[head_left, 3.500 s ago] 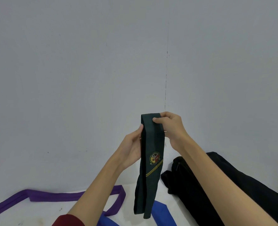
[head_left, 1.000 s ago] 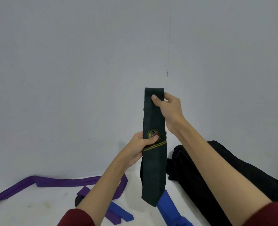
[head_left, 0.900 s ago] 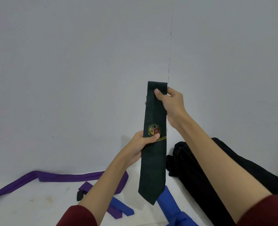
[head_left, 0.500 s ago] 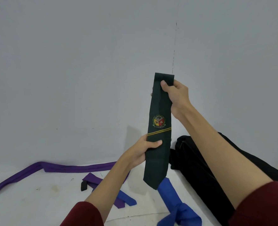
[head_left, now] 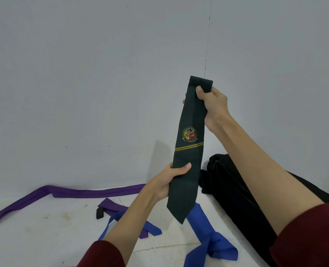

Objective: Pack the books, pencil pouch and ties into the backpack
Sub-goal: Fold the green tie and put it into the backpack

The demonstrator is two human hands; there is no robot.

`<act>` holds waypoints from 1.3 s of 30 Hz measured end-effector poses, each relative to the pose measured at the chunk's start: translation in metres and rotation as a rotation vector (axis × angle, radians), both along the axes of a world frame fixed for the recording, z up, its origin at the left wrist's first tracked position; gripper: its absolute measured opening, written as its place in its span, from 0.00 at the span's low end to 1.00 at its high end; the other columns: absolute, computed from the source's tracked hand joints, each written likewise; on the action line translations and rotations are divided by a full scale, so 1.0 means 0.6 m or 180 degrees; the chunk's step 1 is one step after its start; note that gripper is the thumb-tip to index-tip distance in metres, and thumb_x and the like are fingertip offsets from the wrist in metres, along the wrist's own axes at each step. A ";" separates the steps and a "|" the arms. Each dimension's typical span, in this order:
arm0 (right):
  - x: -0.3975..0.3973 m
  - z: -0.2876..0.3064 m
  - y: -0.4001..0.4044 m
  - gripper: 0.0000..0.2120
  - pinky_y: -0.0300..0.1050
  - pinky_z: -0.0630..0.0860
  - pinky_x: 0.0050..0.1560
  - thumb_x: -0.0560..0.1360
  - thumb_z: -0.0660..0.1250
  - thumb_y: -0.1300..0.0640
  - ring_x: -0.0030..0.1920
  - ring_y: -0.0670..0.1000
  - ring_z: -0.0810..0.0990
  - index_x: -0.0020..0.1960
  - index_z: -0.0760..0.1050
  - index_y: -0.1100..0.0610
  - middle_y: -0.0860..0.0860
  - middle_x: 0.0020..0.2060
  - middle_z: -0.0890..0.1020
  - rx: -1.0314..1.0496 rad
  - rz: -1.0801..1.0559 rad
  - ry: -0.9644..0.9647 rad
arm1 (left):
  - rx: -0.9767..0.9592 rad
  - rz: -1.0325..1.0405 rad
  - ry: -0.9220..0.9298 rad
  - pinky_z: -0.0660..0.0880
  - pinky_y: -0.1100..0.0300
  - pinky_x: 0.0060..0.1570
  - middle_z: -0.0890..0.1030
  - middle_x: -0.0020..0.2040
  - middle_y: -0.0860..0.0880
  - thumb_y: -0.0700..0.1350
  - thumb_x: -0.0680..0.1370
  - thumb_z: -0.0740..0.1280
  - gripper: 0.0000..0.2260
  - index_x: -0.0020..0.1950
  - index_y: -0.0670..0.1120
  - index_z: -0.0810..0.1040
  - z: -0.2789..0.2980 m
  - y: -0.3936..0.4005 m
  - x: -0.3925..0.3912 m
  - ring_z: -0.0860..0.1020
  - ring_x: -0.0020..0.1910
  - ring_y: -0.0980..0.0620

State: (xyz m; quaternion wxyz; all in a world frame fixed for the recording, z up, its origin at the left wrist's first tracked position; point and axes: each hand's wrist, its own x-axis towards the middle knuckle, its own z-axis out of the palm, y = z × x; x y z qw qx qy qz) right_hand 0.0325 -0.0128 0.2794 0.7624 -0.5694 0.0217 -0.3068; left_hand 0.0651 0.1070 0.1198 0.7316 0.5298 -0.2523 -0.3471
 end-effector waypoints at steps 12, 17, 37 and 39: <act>-0.001 0.002 0.015 0.10 0.45 0.80 0.34 0.78 0.65 0.60 0.36 0.55 0.83 0.58 0.76 0.60 0.57 0.45 0.83 -0.0077 0.0180 0.0012 | -0.0067 -0.0173 0.0652 0.78 0.54 0.47 0.84 0.45 0.44 0.38 0.67 0.72 0.07 0.44 0.43 0.86 -0.006 -0.001 -0.007 0.82 0.42 0.48; -0.003 0.001 0.018 0.07 0.46 0.80 0.35 0.78 0.64 0.60 0.35 0.55 0.83 0.55 0.76 0.58 0.56 0.44 0.83 -0.0255 0.0084 0.0027 | -0.0053 -0.0193 0.0140 0.75 0.54 0.56 0.83 0.51 0.48 0.42 0.71 0.72 0.14 0.56 0.46 0.78 0.012 -0.007 -0.009 0.80 0.51 0.49; 0.000 0.006 0.019 0.08 0.46 0.81 0.38 0.78 0.65 0.58 0.36 0.53 0.83 0.56 0.76 0.58 0.54 0.44 0.82 -0.0271 -0.0321 -0.0149 | 0.0561 0.1390 -0.1500 0.77 0.47 0.57 0.81 0.55 0.46 0.44 0.77 0.67 0.11 0.59 0.44 0.77 0.052 -0.020 -0.019 0.80 0.54 0.48; -0.002 0.008 0.018 0.06 0.45 0.81 0.36 0.78 0.64 0.58 0.35 0.52 0.83 0.55 0.75 0.57 0.53 0.43 0.82 -0.0306 -0.0325 -0.0115 | 0.0633 0.1371 -0.1532 0.77 0.46 0.56 0.82 0.55 0.45 0.44 0.77 0.67 0.11 0.59 0.43 0.77 0.051 -0.017 -0.027 0.80 0.54 0.47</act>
